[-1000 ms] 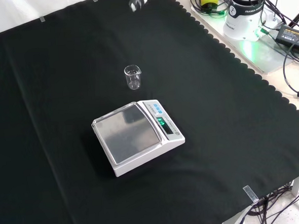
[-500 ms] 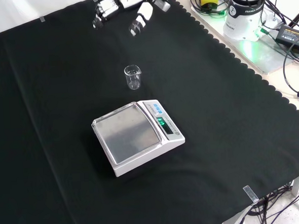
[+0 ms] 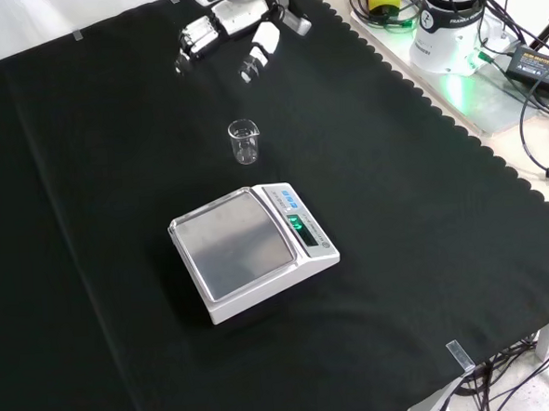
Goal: Pick up the beaker.
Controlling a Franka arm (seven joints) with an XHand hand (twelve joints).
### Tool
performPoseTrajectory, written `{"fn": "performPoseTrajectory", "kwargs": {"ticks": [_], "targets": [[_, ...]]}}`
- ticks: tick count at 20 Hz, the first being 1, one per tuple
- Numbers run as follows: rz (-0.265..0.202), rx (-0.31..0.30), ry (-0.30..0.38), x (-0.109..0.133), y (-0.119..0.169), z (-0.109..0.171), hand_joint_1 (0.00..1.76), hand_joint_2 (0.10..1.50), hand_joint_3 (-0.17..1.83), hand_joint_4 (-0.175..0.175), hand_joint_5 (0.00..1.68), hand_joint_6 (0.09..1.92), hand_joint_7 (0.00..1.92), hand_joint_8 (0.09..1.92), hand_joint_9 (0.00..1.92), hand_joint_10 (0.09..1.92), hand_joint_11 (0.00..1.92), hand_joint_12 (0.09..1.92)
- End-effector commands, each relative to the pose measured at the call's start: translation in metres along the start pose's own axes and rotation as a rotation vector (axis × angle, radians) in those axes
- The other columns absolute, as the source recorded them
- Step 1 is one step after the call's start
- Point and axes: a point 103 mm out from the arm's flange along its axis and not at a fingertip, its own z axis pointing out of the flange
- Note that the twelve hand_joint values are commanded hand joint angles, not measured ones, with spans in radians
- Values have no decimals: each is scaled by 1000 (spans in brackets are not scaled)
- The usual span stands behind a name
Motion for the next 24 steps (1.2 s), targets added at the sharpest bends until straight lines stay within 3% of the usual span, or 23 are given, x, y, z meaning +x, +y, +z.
{"fn": "performPoseTrajectory", "kwargs": {"ticks": [1,8,24], "targets": [[-8,67,24,-6,6,39,59,961,215,-35,195,87,16,770,102,857,22,1551],[-12,110,64,-6,13,67,63,961,215,-36,196,87,15,775,103,859,25,1550],[-2,222,72,-14,19,111,130,931,200,-39,191,87,28,792,180,884,61,1550]]}}
